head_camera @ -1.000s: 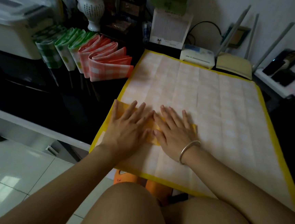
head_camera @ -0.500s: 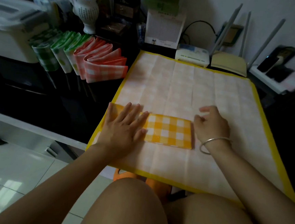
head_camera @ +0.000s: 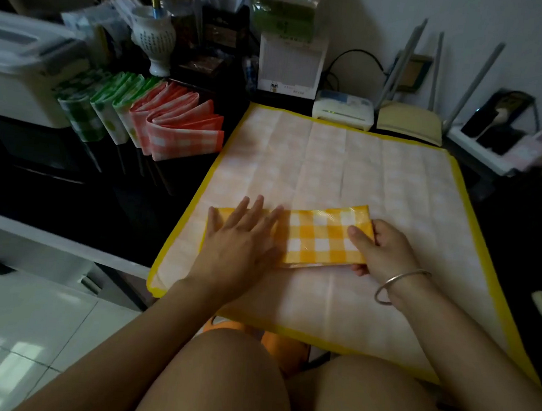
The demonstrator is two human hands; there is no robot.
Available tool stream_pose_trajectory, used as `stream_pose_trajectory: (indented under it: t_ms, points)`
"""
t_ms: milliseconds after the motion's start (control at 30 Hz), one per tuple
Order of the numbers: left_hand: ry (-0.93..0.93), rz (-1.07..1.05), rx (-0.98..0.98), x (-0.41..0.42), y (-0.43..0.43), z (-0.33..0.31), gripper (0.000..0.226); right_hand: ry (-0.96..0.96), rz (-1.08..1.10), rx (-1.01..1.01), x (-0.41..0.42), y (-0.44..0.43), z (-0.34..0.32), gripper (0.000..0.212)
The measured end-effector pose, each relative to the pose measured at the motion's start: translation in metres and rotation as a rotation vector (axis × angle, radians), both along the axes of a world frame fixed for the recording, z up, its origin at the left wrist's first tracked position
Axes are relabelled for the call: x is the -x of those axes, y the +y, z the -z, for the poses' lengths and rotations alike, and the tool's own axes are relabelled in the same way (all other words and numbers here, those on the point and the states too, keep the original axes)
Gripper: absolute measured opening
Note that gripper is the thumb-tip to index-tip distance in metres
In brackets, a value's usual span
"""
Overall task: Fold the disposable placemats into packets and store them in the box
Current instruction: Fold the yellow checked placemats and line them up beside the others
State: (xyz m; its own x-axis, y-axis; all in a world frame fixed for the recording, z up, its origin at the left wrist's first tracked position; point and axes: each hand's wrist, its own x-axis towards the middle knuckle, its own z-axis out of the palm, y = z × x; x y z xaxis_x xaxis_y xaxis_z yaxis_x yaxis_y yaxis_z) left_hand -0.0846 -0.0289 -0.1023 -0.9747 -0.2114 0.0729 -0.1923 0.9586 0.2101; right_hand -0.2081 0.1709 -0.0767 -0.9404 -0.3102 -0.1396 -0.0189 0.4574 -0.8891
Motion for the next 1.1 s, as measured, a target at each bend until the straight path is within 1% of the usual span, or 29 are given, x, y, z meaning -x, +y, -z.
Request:
stream_pose_trajectory:
  t_ms: [133, 233, 433, 500, 533, 633, 667, 700, 767, 833, 867, 900, 933, 967, 1000, 1033, 1100]
  points:
    - [-0.034, 0.056, 0.087, 0.009, 0.015, 0.003, 0.075, -0.012, -0.019, -0.088, 0.01, 0.019, 0.007, 0.018]
    - [0.005, 0.056, 0.129, 0.012, 0.02, 0.004, 0.065, -0.001, -0.009, -0.148, 0.012, 0.017, 0.009, 0.019]
    - [-0.052, 0.01, 0.092, 0.008, 0.024, 0.012, 0.082, -0.031, -0.013, -0.195, 0.011, 0.014, -0.003, 0.022]
    - [-0.067, 0.002, 0.086, 0.009, 0.024, 0.012, 0.084, -0.028, -0.019, -0.153, 0.007, 0.009, -0.016, 0.026]
    - [-0.076, 0.0, 0.088, 0.011, 0.024, 0.012, 0.085, -0.054, -0.008, -0.092, 0.005, 0.005, -0.024, 0.03]
    - [-0.078, -0.011, 0.08, 0.013, 0.023, 0.011, 0.076, -0.28, -0.019, 0.152, -0.007, -0.015, -0.05, 0.051]
    - [-0.072, -0.018, 0.071, 0.013, 0.024, 0.012, 0.073, -0.335, -0.048, 0.2, -0.011, -0.023, -0.055, 0.054]
    - [-0.062, -0.026, 0.052, 0.013, 0.025, 0.013, 0.072, -0.342, -0.086, 0.215, -0.014, -0.031, -0.057, 0.052]
    - [-0.035, -0.033, -0.01, 0.013, 0.023, 0.016, 0.076, -0.235, -0.17, 0.148, -0.02, -0.051, -0.053, 0.033]
    - [0.046, -0.014, -0.102, 0.01, 0.02, 0.012, 0.077, -0.125, -0.273, 0.04, -0.023, -0.071, -0.041, 0.012]
    - [0.139, -0.003, -0.19, 0.008, 0.018, 0.009, 0.071, -0.1, -0.329, -0.006, -0.022, -0.079, -0.035, 0.01]
    - [0.265, -0.017, -0.333, 0.004, 0.015, 0.005, 0.059, -0.08, -0.38, -0.061, -0.021, -0.087, -0.03, 0.011]
    - [0.396, -0.072, -0.52, 0.0, 0.011, 0.002, 0.045, -0.057, -0.423, -0.128, -0.019, -0.093, -0.027, 0.011]
    - [0.489, -0.16, -0.707, -0.003, 0.005, 0.0, 0.032, -0.034, -0.459, -0.2, -0.018, -0.098, -0.024, 0.012]
    - [0.525, -0.257, -0.872, -0.005, -0.002, 0.0, 0.029, -0.017, -0.489, -0.263, -0.017, -0.102, -0.021, 0.014]
    - [0.521, -0.346, -1.007, -0.005, -0.008, -0.001, 0.036, -0.008, -0.516, -0.315, -0.017, -0.105, -0.02, 0.017]
    - [0.512, -0.444, -1.237, -0.005, -0.021, -0.001, 0.05, 0.01, -0.554, -0.397, -0.017, -0.108, -0.018, 0.02]
